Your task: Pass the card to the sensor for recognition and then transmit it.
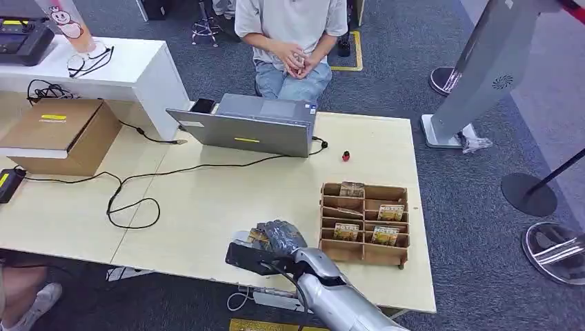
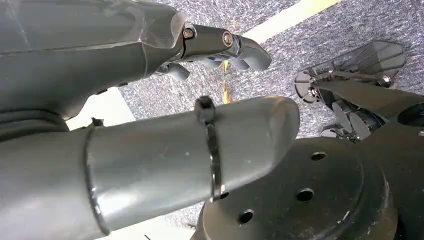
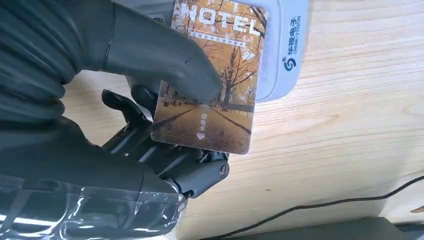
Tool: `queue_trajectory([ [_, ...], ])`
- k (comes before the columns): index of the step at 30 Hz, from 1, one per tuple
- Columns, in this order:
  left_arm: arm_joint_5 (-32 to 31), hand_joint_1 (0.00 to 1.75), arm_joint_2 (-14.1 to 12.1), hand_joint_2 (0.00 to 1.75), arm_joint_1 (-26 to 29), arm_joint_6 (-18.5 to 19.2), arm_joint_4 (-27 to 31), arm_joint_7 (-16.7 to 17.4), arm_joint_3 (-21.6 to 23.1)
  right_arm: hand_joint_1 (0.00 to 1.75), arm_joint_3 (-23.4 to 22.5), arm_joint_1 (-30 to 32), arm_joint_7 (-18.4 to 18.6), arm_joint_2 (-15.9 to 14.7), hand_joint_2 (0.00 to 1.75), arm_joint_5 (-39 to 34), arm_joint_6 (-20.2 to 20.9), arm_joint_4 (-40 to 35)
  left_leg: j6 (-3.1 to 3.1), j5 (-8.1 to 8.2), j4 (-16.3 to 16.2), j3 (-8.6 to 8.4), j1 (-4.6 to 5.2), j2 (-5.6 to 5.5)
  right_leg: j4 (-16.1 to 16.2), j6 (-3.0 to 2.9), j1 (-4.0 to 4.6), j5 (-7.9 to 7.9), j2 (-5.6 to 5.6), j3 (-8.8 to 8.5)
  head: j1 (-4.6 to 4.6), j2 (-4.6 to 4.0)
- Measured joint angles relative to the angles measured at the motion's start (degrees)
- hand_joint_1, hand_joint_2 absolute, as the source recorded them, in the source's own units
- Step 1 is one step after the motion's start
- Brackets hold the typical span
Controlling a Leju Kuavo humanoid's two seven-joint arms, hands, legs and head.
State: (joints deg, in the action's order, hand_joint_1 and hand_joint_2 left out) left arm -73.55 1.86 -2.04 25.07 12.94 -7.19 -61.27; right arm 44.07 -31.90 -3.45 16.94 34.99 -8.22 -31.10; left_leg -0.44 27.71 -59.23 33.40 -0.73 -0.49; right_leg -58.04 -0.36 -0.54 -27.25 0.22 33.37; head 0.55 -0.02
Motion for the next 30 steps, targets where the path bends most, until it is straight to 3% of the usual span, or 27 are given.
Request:
queue_trajectory([
  [30,-0.4,0.00,0.0,0.00,-0.1,0.1,0.0,0.1,0.0,1.75,-0.3,-0.5,2.7,0.3,1.75,2.4,-1.3,2.6,0.00,0.00,0.0,-0.02,0.00,0.00,0.0,0.00,0.00,0.00,0.00,-0.01,0.00,0.00],
])
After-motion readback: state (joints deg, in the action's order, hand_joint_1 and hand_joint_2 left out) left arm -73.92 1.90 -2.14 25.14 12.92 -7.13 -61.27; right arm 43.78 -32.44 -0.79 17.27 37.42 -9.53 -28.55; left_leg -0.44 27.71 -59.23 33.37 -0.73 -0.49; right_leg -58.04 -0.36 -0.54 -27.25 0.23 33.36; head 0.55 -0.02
